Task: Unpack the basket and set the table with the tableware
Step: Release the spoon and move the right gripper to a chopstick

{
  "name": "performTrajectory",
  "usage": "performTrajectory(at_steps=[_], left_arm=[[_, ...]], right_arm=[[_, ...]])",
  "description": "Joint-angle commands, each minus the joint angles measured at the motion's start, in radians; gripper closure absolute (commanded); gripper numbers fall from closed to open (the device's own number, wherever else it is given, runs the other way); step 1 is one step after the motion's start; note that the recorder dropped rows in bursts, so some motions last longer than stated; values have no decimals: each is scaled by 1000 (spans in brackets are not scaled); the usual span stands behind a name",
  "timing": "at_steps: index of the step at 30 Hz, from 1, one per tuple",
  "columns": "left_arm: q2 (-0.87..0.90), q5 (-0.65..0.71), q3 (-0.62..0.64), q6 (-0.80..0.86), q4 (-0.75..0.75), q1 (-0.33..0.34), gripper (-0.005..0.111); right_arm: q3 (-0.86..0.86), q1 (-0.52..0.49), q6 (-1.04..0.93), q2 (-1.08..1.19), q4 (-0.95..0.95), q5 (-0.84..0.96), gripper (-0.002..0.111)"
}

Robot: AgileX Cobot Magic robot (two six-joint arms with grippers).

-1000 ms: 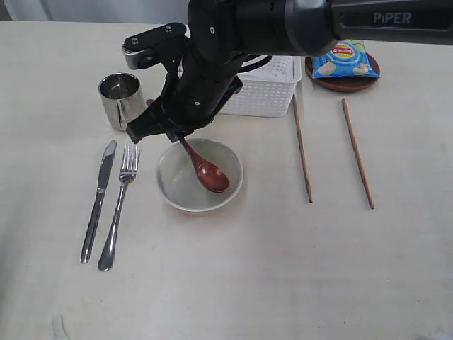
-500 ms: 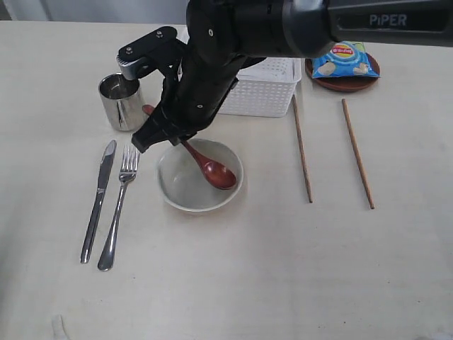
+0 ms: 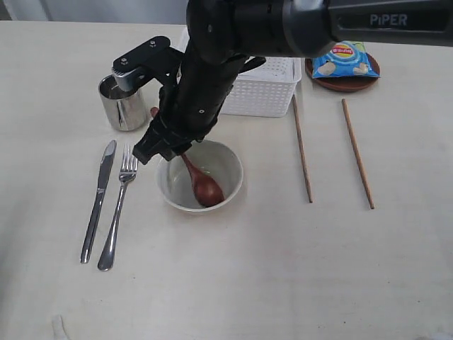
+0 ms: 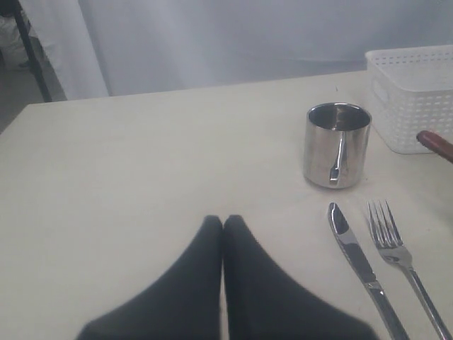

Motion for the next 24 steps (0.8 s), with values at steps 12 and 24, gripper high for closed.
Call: performTrajectory(at_steps=[12, 24], left_arm=[[-2, -1, 2, -2, 3, -5, 107], [-2, -1, 2, -2, 3, -5, 107]], right_arm=[[-4, -134, 104, -240, -156, 103, 70], [143, -427, 312, -107, -173, 79, 70]])
